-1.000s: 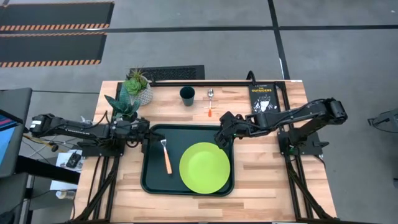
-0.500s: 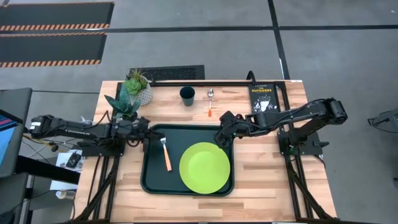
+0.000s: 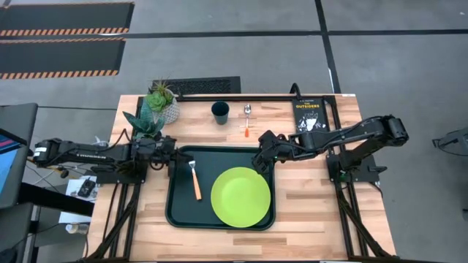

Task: Pick and place plate/cup/fork/spoon on tray
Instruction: Put the orange fork on the black tray to the left of the green plate

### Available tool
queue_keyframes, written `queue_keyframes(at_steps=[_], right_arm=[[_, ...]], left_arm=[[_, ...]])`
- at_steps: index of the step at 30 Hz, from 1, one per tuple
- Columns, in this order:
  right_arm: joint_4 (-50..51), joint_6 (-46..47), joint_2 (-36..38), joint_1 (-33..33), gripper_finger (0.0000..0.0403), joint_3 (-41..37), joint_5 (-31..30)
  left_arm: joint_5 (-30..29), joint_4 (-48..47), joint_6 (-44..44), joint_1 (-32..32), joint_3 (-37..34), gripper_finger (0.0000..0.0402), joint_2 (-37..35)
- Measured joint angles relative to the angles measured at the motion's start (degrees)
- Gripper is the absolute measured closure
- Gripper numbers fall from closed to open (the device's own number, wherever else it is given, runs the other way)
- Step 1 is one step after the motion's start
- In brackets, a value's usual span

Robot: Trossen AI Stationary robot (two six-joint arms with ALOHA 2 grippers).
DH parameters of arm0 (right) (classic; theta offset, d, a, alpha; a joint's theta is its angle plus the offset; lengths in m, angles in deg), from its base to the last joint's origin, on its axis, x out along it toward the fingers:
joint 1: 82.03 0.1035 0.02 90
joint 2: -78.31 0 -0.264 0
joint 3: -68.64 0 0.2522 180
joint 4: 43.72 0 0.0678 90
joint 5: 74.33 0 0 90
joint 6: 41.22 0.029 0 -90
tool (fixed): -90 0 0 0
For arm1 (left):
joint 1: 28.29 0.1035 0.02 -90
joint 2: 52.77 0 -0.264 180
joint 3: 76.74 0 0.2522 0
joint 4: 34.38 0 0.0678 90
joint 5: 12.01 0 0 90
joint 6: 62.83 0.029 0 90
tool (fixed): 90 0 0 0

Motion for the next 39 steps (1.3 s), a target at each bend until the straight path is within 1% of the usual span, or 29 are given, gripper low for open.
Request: queue_keyframes(at_steps=[6, 8, 10, 16, 21, 25, 31, 35, 39], right_arm=[[0.0, 0.3, 0.0, 0.0, 0.0117, 0.0, 0.0], [0.0, 0.4, 0.0, 0.0, 0.0117, 0.0, 0.0], [0.0, 0.4, 0.0, 0.0, 0.0117, 0.0, 0.0], [0.0, 0.4, 0.0, 0.0, 0.0117, 0.0, 0.0], [0.0, 0.4, 0.0, 0.0, 0.0117, 0.0, 0.0], [0.0, 0.0, 0.0, 0.0, 0.0117, 0.0, 0.0], [0.0, 0.0, 0.0, 0.0, 0.0117, 0.0, 0.0], [0.0, 0.0, 0.0, 0.0, 0.0117, 0.0, 0.0], [0.0, 0.0, 0.0, 0.0, 0.0117, 0.0, 0.0]], left_arm=[[0.0, 0.6, 0.0, 0.7, -0.2, 0.0402, 0.0], [-0.1, 4.4, -1.9, 0.8, -2.2, 0.0401, 0.0], [-0.1, 5.3, -4.1, 0.7, -2.8, 0.0402, 0.1], [-0.1, 5.3, -3.7, 0.6, -2.8, 0.0402, 0.0], [2.8, 4.3, -4.1, 0.6, -2.8, 0.0401, 0.0], [2.6, 3.7, -5.3, 0.7, -2.7, 0.0402, 0.0], [0.7, 0.2, -5.7, 0.7, -1.5, 0.0402, 0.0], [2.1, -0.4, -6.8, 0.7, -1.5, 0.0402, 1.6], [2.1, 0.8, -8.5, 0.7, -1.5, 0.0402, 4.2]])
